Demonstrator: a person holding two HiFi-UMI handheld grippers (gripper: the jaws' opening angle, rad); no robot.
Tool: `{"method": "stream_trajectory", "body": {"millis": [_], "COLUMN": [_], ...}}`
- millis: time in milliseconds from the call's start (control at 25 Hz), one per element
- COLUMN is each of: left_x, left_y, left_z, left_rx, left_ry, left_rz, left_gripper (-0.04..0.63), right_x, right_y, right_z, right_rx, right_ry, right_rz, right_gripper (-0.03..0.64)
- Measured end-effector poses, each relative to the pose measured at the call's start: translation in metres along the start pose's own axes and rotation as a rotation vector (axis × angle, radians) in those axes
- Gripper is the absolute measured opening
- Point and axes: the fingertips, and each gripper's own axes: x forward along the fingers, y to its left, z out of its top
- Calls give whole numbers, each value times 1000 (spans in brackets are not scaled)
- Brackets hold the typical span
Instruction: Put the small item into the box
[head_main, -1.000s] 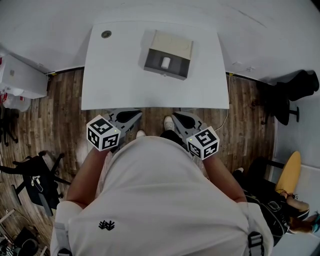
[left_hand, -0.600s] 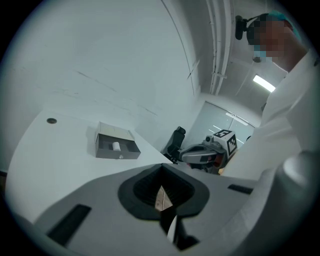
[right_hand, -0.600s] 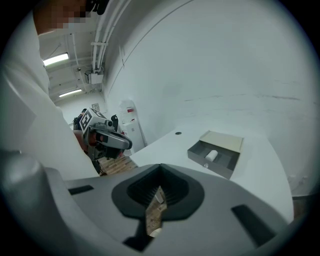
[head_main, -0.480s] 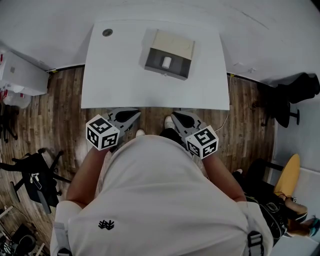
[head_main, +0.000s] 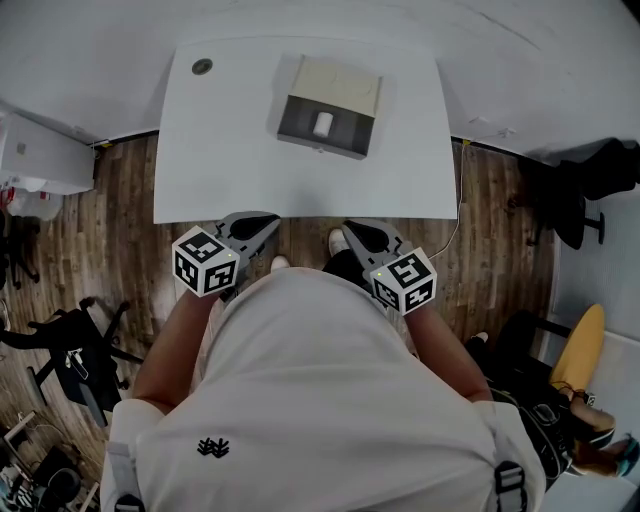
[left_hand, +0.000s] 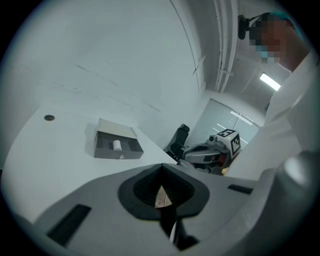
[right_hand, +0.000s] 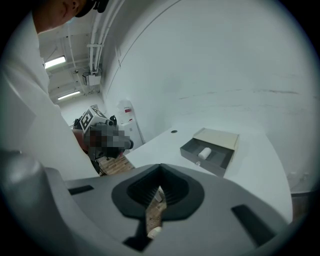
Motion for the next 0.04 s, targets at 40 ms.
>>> {"method": "stream_trajectory", "body": {"millis": [40], "left_x": [5], "left_y": [2], "left_z": [2], "left_rx": [3], "left_ry": [2], "left_rz": [3], "left_gripper": [6], "right_x": [-1], "right_y": [-5], "right_z": [0], "right_rx": [4], "right_ry": [-1], "right_rz": [-3], "right_gripper": [6]}}
